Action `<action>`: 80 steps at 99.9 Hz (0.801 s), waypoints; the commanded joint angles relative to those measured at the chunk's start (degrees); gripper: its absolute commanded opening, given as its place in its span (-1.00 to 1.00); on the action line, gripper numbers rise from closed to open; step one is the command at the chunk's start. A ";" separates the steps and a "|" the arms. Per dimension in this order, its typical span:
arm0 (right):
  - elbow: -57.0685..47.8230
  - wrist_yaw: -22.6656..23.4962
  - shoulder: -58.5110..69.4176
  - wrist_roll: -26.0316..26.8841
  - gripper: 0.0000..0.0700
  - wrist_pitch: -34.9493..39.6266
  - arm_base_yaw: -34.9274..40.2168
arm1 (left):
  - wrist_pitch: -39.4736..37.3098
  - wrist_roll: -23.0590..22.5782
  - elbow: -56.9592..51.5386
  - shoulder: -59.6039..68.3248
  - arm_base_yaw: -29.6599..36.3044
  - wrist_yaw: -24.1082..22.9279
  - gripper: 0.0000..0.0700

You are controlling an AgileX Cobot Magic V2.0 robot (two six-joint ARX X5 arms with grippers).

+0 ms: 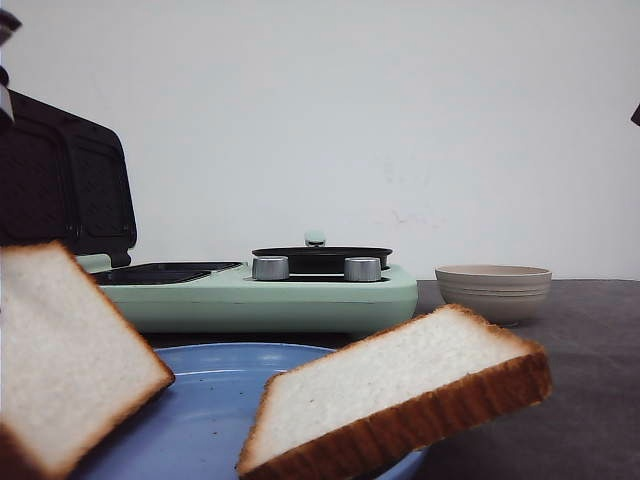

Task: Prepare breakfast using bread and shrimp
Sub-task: 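Lower the left gripper and grasp the bread slice nearest it, then lift the bread slice and carry it over the sandwich press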

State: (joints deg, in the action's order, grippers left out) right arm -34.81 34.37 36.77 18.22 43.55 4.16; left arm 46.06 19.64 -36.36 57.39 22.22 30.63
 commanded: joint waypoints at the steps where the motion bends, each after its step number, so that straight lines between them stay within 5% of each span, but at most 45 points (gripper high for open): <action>1: -0.66 0.17 0.20 -0.66 0.08 -0.22 0.22 | -1.22 0.87 -0.66 -1.01 0.22 -1.01 -0.99; 54: -0.66 0.17 0.20 -0.66 0.08 -0.20 0.22 | -19.67 2.40 -0.68 -14.71 0.31 -11.50 -0.99; 80: -0.66 0.17 0.20 -0.66 0.07 -0.17 0.22 | -25.68 -3.67 -3.06 -13.81 0.31 -17.11 -0.99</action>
State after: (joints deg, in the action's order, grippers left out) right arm -34.81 34.37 36.77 18.22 43.55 4.16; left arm 21.47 20.12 -37.23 42.61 22.26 15.44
